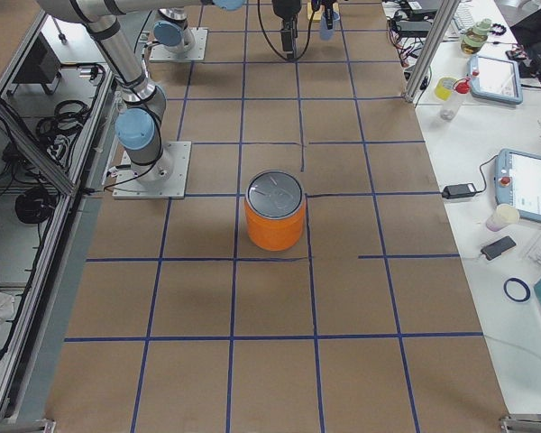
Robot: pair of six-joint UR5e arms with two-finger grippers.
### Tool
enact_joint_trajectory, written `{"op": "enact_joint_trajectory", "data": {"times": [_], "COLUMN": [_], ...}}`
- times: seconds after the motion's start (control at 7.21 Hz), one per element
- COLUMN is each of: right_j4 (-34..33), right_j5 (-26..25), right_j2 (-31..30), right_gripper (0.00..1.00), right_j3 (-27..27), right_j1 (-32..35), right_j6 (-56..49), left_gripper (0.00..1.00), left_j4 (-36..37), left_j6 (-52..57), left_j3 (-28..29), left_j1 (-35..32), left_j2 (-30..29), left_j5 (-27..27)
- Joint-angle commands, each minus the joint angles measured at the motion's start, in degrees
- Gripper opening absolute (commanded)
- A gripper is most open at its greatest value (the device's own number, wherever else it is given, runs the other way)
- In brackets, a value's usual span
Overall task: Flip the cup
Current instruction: 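Lift the cup with the left gripper and rotate it upright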
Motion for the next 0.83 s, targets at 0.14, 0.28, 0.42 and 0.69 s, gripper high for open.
{"op": "enact_joint_trajectory", "data": {"times": [0.14,0.28,0.42,0.69], "right_j4": [-0.36,-0.27,-0.36,0.17], "right_j5": [-0.01,-0.01,-0.01,0.08], "right_j2": [0.11,0.20,0.20,0.38], "right_gripper": [1.00,1.00,1.00,1.00], "right_j3": [0.06,0.32,0.41,0.24], "right_j1": [-0.11,-0.20,-0.11,-0.11], "right_j6": [-0.01,0.25,0.43,-0.18], "left_gripper": [0.00,0.00,0.00,0.99], "left_j4": [0.61,0.61,0.70,0.70], "left_j6": [2.80,2.36,2.36,2.10], "left_j3": [0.63,0.55,0.63,0.63], "left_j1": [1.49,1.41,1.41,1.41], "left_j2": [-3.29,-3.90,-3.91,-3.20], "left_j5": [0.88,0.62,0.70,0.44]}}
